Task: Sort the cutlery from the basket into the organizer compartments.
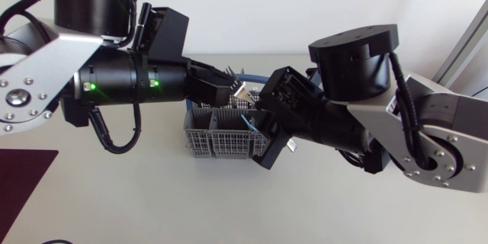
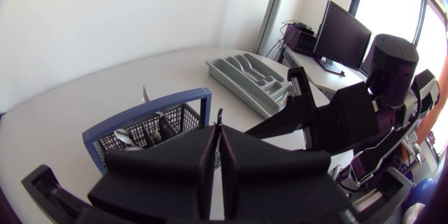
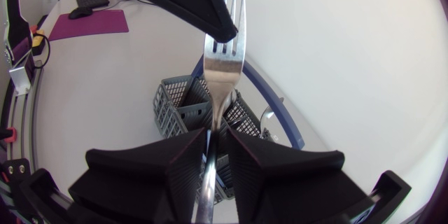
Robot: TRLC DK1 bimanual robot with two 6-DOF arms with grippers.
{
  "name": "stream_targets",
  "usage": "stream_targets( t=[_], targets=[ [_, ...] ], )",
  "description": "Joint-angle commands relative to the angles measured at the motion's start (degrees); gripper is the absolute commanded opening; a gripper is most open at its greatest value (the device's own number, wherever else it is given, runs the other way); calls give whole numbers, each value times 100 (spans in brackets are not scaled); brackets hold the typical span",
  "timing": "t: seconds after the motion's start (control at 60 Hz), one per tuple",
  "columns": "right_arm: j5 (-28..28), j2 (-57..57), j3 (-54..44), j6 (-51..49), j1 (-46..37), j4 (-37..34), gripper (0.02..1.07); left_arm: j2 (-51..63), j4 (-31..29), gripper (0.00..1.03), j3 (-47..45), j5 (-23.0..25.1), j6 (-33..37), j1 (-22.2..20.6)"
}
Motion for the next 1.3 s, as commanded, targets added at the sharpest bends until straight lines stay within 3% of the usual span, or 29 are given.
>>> stream_targets(
  t=[0.0,0.233,0.467,0.5,0.533,0.6,0.633,0.767,1.017,1.083,1.283],
  targets=[
    [8,82,113,-43,60,-17,18,54,18,4,97,81,-156,-49],
    [-71,117,166,45,122,-132,9,45,9,4,71,117,-147,-49],
    [-80,91,122,89,157,-211,8,19,18,7,62,117,-156,-40],
    [-80,82,113,89,157,-219,8,19,26,11,62,117,-156,-32],
    [-89,65,105,98,166,-246,8,1,26,25,89,117,-156,-23],
    [-89,38,78,116,174,-272,8,-17,35,40,106,117,-156,-5],
    [-89,3,52,133,183,-299,8,-43,35,53,141,117,-156,4],
    [-89,-146,-106,177,192,-404,8,-166,123,69,194,117,-209,144],
    [-80,-920,-616,274,-81,-808,8,-685,369,70,220,99,-341,821],
    [-98,-1280,-809,283,-423,-975,8,-746,343,70,194,108,-261,1014],
    [-388,-1711,-1064,212,-1838,-1142,8,-641,325,70,-219,108,503,1032]
  ],
)
